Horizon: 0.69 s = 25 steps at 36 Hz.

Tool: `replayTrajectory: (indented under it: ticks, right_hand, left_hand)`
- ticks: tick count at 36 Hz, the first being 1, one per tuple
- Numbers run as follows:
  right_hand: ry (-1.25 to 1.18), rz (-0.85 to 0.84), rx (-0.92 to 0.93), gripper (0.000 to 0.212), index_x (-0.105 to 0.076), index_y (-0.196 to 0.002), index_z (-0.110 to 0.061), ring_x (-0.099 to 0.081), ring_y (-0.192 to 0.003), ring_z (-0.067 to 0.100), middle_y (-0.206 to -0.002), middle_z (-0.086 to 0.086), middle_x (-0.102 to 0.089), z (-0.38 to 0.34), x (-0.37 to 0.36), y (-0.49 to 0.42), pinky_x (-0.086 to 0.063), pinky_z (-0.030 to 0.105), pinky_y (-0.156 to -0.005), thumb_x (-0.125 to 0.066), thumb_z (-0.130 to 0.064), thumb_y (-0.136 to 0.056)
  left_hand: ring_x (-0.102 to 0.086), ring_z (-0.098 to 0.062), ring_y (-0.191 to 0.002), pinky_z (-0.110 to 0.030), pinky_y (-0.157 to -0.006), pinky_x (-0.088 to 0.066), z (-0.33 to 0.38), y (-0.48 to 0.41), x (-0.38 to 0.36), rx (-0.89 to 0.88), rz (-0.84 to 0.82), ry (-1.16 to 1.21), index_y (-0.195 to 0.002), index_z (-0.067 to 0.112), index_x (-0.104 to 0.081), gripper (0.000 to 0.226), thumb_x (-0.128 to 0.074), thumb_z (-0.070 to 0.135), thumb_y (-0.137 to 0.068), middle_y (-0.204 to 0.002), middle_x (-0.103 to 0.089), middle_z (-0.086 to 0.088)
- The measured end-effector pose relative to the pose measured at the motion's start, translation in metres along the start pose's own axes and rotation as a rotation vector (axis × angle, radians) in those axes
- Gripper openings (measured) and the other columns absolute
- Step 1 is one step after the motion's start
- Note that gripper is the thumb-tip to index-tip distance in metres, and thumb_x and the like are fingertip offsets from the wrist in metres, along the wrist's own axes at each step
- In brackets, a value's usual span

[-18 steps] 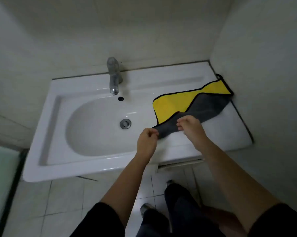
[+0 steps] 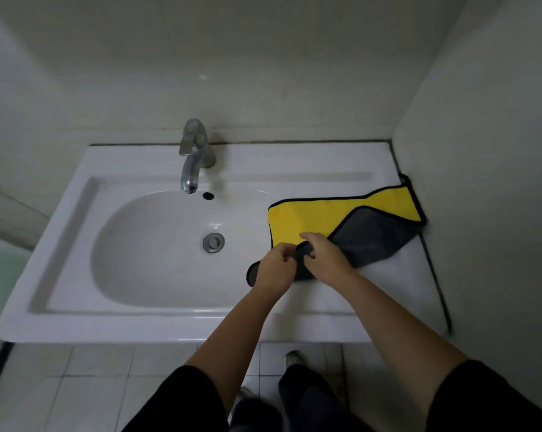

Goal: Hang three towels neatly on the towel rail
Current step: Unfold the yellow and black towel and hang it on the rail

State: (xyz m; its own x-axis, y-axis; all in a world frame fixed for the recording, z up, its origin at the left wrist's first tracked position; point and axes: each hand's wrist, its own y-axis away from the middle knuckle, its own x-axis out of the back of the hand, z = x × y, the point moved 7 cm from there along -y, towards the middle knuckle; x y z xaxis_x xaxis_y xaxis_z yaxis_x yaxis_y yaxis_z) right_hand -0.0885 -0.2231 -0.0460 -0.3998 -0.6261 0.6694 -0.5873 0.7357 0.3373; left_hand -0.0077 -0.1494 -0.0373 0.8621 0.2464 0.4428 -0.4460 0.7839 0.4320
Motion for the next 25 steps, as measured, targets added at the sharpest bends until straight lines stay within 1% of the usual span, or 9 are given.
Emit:
replayTrajectory:
  ticks: [4, 9, 12, 14, 16, 18, 20, 22, 25]
  right_hand:
    - [0.143, -0.138, 0.015, 0.057, -0.030, -0.142, -0.015, -0.041, -0.129, 0.026, -0.147, 0.005, -0.033, 0.007, -0.011, -0.013, -0.039, 0.037, -0.102, -0.047, -0.004, -0.088]
    - [0.296, -0.191, 0.033, 0.052, -0.032, -0.137, -0.013, -0.049, -0.117, 0.031, -0.135, 0.011, -0.039, 0.013, -0.018, -0.017, -0.043, 0.039, -0.088, -0.047, -0.005, -0.088]
    - [0.431, -0.242, 0.043, 0.046, -0.035, -0.131, -0.009, -0.050, -0.112, 0.034, -0.130, 0.014, -0.040, 0.017, -0.023, -0.017, -0.043, 0.040, -0.084, -0.049, -0.008, -0.088]
    - [0.543, -0.298, 0.023, 0.039, -0.039, -0.126, -0.007, -0.052, -0.110, 0.034, -0.127, 0.016, -0.042, 0.019, -0.027, -0.016, -0.044, 0.038, -0.082, -0.049, -0.011, -0.089]
    - [0.656, -0.371, -0.006, 0.031, -0.045, -0.120, -0.006, -0.053, -0.110, 0.031, -0.125, 0.015, -0.049, 0.022, -0.030, -0.013, -0.044, 0.035, -0.080, -0.047, -0.013, -0.091]
    - [0.693, -0.452, -0.014, 0.023, -0.051, -0.112, -0.004, -0.055, -0.107, 0.030, -0.117, 0.013, -0.057, 0.022, -0.036, -0.010, -0.042, 0.032, -0.074, -0.046, -0.013, -0.091]
    - [0.679, -0.486, 0.018, 0.009, -0.051, -0.087, -0.007, -0.055, -0.094, 0.030, -0.092, 0.008, -0.057, 0.016, -0.040, -0.007, -0.039, 0.030, -0.065, -0.047, -0.015, -0.090]
    - [0.630, -0.473, 0.060, 0.028, -0.035, -0.063, -0.015, -0.046, -0.079, 0.027, -0.067, 0.001, -0.040, 0.003, -0.042, -0.005, -0.031, 0.026, -0.051, -0.047, -0.017, -0.088]
    - [0.503, -0.425, 0.176, 0.027, -0.037, -0.062, -0.015, -0.043, -0.070, 0.024, -0.061, -0.002, -0.037, -0.029, -0.044, -0.002, -0.023, 0.027, -0.044, -0.048, -0.019, -0.087]
  left_hand:
    - [-0.050, -0.023, -0.117, -0.022, -0.084, -0.035, 0.006, -0.010, -0.007, 0.016, 0.031, 0.015, -0.127, 0.011, -0.051, 0.040, -0.042, 0.005, -0.089, -0.130, -0.056, -0.007]
    - [-0.052, -0.021, -0.113, -0.014, -0.074, -0.033, 0.004, -0.014, -0.009, 0.044, 0.053, -0.009, -0.129, 0.011, -0.049, 0.042, -0.039, 0.003, -0.088, -0.133, -0.053, -0.008]
    - [-0.052, -0.022, -0.114, -0.016, -0.078, -0.034, 0.000, -0.013, -0.005, 0.054, 0.064, -0.019, -0.131, 0.010, -0.047, 0.044, -0.038, 0.002, -0.088, -0.134, -0.053, -0.009]
    - [-0.057, -0.018, -0.097, -0.013, -0.071, -0.039, -0.004, -0.012, -0.004, 0.063, 0.061, -0.006, -0.131, 0.011, -0.047, 0.045, -0.038, 0.001, -0.088, -0.129, -0.055, -0.010]
    - [-0.051, -0.006, -0.071, -0.002, -0.053, -0.035, -0.009, -0.009, -0.002, 0.076, 0.066, 0.023, -0.132, 0.011, -0.047, 0.046, -0.037, 0.000, -0.088, -0.112, -0.060, -0.006]
    - [-0.045, 0.000, -0.065, -0.001, -0.049, -0.035, -0.014, -0.006, 0.001, 0.077, 0.070, 0.026, -0.132, 0.011, -0.047, 0.046, -0.038, 0.000, -0.089, -0.101, -0.060, -0.008]
    - [-0.053, -0.005, -0.078, -0.004, -0.057, -0.035, -0.017, 0.000, 0.006, 0.057, 0.067, -0.025, -0.133, 0.011, -0.046, 0.048, -0.038, 0.000, -0.088, -0.118, -0.059, -0.013]
    - [-0.055, -0.019, -0.106, -0.008, -0.069, -0.034, -0.021, 0.006, 0.015, 0.050, 0.068, -0.061, -0.134, 0.013, -0.045, 0.050, -0.040, -0.002, -0.086, -0.129, -0.055, -0.012]
    - [-0.047, -0.026, -0.123, -0.017, -0.090, -0.031, -0.026, 0.018, 0.028, 0.031, 0.081, -0.102, -0.133, 0.011, -0.045, 0.052, -0.045, -0.004, -0.083, -0.135, -0.051, -0.012]
